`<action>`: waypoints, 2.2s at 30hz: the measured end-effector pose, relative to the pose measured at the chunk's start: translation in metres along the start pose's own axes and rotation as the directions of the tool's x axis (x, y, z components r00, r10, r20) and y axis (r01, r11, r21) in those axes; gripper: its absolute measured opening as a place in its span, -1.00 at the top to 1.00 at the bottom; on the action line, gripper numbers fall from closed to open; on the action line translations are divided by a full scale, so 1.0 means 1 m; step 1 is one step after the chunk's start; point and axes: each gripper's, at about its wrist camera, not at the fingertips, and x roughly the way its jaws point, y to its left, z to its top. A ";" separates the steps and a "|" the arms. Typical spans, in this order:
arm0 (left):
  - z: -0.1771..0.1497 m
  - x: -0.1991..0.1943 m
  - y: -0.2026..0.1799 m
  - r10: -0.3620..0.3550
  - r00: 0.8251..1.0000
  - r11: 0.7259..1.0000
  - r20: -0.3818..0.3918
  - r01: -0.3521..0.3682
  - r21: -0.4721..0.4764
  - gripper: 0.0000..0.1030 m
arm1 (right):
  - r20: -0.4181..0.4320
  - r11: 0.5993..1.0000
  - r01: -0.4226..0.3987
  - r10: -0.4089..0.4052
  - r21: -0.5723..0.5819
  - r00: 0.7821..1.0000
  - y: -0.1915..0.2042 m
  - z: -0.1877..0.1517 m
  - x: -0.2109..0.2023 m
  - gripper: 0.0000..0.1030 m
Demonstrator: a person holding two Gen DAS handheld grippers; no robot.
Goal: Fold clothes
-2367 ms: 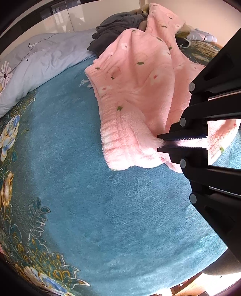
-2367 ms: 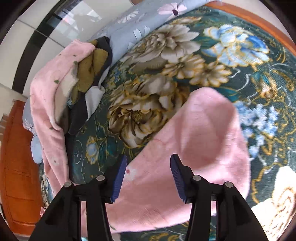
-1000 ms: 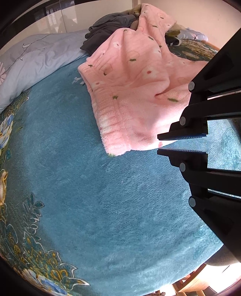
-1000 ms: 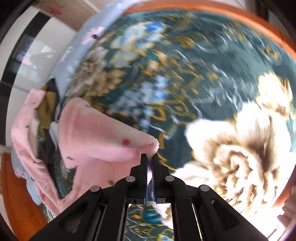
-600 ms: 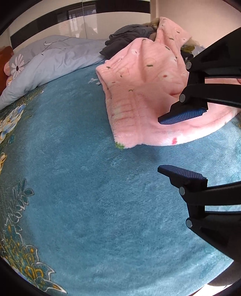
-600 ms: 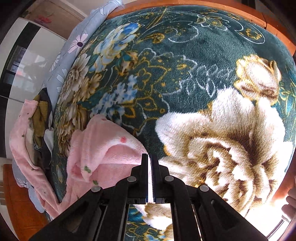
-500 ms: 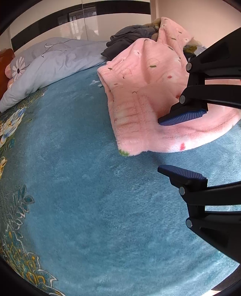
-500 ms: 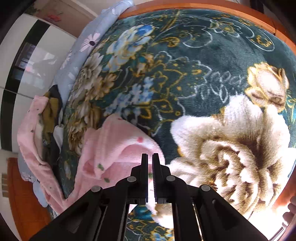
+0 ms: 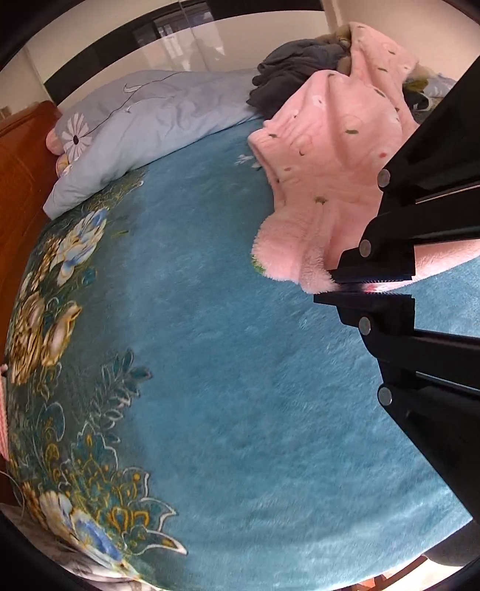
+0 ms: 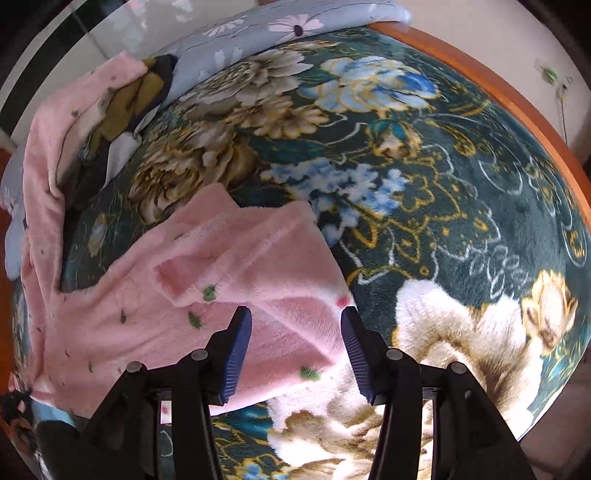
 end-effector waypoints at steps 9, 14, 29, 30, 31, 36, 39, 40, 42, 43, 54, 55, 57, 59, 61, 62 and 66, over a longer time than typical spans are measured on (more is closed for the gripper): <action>-0.011 0.013 0.012 0.006 0.998 0.998 -0.056 -0.009 -0.057 0.92 | -0.020 0.989 -0.088 0.091 0.115 0.996 -0.012 0.019 0.036 -0.20; -0.016 0.014 0.011 0.010 0.998 0.998 -0.067 -0.014 -0.055 0.92 | 0.002 0.972 -0.162 0.164 0.171 0.986 -0.013 0.027 0.022 0.85; -0.022 0.023 0.016 0.002 0.994 0.999 -0.108 -0.006 -0.036 0.91 | 0.088 0.863 -0.059 0.017 0.501 0.996 -0.105 -0.001 0.005 0.86; -0.022 0.023 0.016 -0.005 0.994 0.999 -0.111 0.000 -0.038 0.90 | 0.097 0.850 -0.075 0.029 0.521 0.995 -0.106 -0.004 0.006 0.84; -0.021 0.024 0.017 -0.011 0.993 0.999 -0.115 0.007 -0.037 0.88 | 0.106 0.838 -0.091 0.040 0.538 0.994 -0.107 -0.005 0.007 0.83; -0.020 0.023 0.022 -0.084 0.987 0.996 -0.135 0.079 -0.042 0.82 | 0.131 0.819 -0.136 0.075 0.558 0.989 -0.109 -0.012 0.000 0.37; -0.022 0.024 0.031 -0.134 0.980 0.990 -0.146 0.126 -0.059 0.35 | 0.142 0.799 -0.174 0.113 0.575 0.983 -0.112 -0.026 -0.003 0.09; -0.023 0.023 0.034 -0.149 0.979 0.988 -0.138 0.142 -0.061 0.13 | 0.140 0.794 -0.187 0.130 0.578 0.982 -0.113 -0.031 -0.003 0.09; -0.024 0.024 0.036 -0.175 0.976 0.984 -0.129 0.169 -0.058 0.08 | 0.136 0.784 -0.212 0.163 0.584 0.977 -0.114 -0.041 -0.003 0.08; -0.024 0.025 0.037 -0.188 0.974 0.982 -0.125 0.182 -0.056 0.08 | 0.131 0.783 -0.219 0.176 0.583 0.976 -0.112 -0.045 0.000 0.08; -0.007 0.042 0.023 -0.190 0.976 0.981 -0.109 0.185 -0.055 0.59 | 0.149 0.736 -0.222 0.164 0.640 0.975 -0.094 -0.043 0.010 0.11; -0.007 0.042 0.019 -0.144 0.983 0.990 -0.111 0.143 -0.017 0.81 | 0.140 0.739 -0.212 0.159 0.640 0.977 -0.092 -0.042 0.011 0.29; -0.006 0.039 0.007 -0.072 0.992 0.996 -0.103 0.078 0.052 0.85 | 0.105 0.754 -0.171 0.135 0.635 0.985 -0.088 -0.041 0.015 0.65; -0.005 0.033 -0.003 -0.051 0.995 0.996 -0.080 0.057 0.072 0.87 | 0.100 0.768 -0.160 0.125 0.620 0.987 -0.083 -0.038 0.012 0.86; -0.003 0.021 -0.007 -0.061 0.997 0.996 -0.048 0.064 0.065 0.88 | 0.094 0.781 -0.148 0.115 0.606 0.989 -0.079 -0.035 0.009 0.88; -0.002 0.013 -0.009 -0.066 0.997 0.995 -0.034 0.069 0.071 0.89 | 0.095 0.790 -0.144 0.109 0.596 0.990 -0.076 -0.034 0.007 0.89; 0.004 -0.017 -0.014 -0.086 0.996 0.987 0.013 0.084 0.134 0.89 | 0.145 0.808 -0.175 0.112 0.562 0.983 -0.073 -0.031 -0.010 0.91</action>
